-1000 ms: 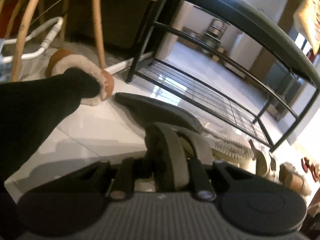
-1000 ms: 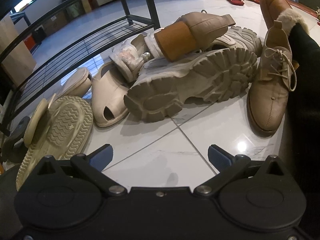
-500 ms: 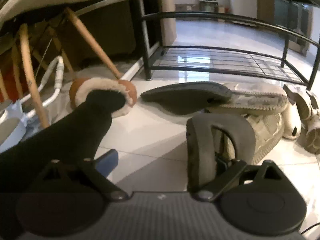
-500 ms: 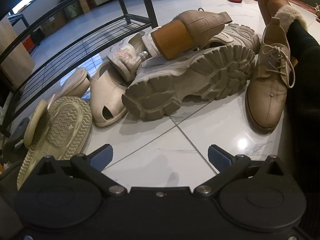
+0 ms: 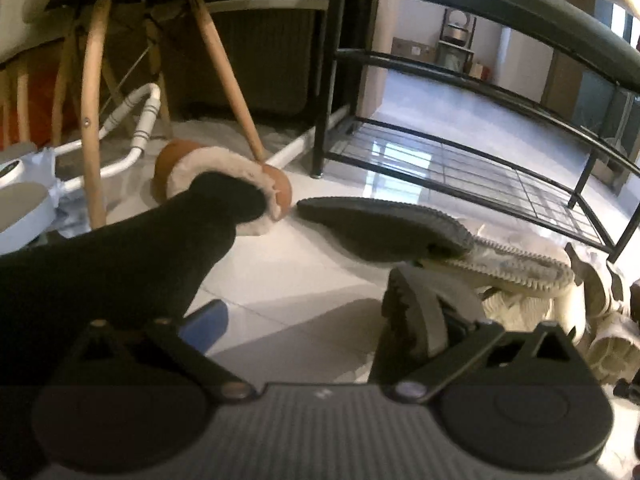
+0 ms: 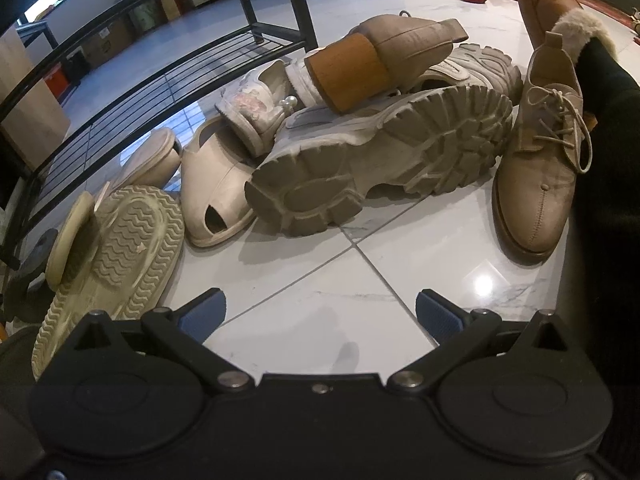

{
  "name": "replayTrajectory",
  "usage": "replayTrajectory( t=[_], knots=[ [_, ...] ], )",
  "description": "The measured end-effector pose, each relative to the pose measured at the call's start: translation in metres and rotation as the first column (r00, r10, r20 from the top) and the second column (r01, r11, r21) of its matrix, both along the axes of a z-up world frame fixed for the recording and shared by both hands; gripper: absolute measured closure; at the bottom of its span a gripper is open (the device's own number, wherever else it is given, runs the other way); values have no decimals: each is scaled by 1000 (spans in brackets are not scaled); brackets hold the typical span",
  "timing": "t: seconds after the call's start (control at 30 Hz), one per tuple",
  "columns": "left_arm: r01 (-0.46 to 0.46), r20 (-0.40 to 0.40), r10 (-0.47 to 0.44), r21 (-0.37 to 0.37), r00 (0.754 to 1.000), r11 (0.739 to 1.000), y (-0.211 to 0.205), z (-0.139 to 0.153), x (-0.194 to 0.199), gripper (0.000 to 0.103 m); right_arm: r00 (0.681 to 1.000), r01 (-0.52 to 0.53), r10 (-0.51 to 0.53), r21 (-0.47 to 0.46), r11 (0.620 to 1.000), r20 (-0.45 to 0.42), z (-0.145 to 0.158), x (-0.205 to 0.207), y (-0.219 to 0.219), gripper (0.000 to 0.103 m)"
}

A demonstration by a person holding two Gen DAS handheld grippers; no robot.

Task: Organize scattered shoes
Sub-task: 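Lift and carry the black slipper with the left gripper toward the shoe rack, then lower the black slipper beside the rack and open the left gripper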

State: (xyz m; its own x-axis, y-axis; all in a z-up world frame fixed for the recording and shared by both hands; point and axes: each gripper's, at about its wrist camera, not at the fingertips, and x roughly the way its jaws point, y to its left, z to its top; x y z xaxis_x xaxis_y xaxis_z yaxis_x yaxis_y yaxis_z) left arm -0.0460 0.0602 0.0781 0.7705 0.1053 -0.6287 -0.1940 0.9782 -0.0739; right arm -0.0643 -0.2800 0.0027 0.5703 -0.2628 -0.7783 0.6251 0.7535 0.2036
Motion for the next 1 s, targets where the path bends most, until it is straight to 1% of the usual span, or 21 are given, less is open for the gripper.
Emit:
replayTrajectory(
  t=[0.07, 0.2, 0.33, 0.37, 0.43, 0.5, 0.6, 0.7, 0.8, 0.9, 1.0],
  knots=[
    [-5, 17, 4, 31, 1000, 1000, -3, 4, -3, 1, 1000, 6, -6, 2, 1000, 0, 0, 0, -1, 0],
    [1, 58, -4, 62, 998, 998, -7, 12, -9, 1, 1000, 6, -6, 7, 1000, -6, -1, 0, -1, 0],
    [-18, 116, 7, 99, 993, 995, -9, 21, -14, 1, 1000, -1, 1, 6, 1000, -5, -1, 1, 0, 0],
    [-19, 148, 3, 109, 989, 994, -10, 24, -18, 1, 1000, -1, 1, 7, 1000, -5, -1, 1, 0, 0],
    [-12, 185, -9, 112, 983, 994, -10, 29, -21, 1, 1000, 3, -3, 9, 1000, -7, -2, 1, -1, 0],
    [16, 227, -39, 98, 973, 995, -12, 32, -25, 1, 1000, 4, -4, 12, 1000, -10, -3, 1, -1, 0],
    [30, 197, -41, 60, 980, 998, -9, 28, -20, 1, 1000, 4, -3, 14, 1000, -10, -3, 1, -1, 0],
    [-8, 168, 3, 28, 986, 1000, 0, 25, -15, 1, 1000, 3, -3, 14, 1000, -7, -2, 0, -1, 0],
    [-44, 160, 43, 3, 986, 999, 13, 25, -8, 1, 1000, -17, 16, 27, 1000, 8, -2, 0, -1, 0],
    [-59, 167, 57, 4, 984, 998, 26, 28, -4, 1, 994, -95, 91, 73, 993, 61, -1, 1, 5, 0],
    [-53, 179, 47, 27, 983, 998, 36, 29, -1, 1, 969, -230, 213, 139, 963, 125, -1, 4, 17, 0]
  ],
)
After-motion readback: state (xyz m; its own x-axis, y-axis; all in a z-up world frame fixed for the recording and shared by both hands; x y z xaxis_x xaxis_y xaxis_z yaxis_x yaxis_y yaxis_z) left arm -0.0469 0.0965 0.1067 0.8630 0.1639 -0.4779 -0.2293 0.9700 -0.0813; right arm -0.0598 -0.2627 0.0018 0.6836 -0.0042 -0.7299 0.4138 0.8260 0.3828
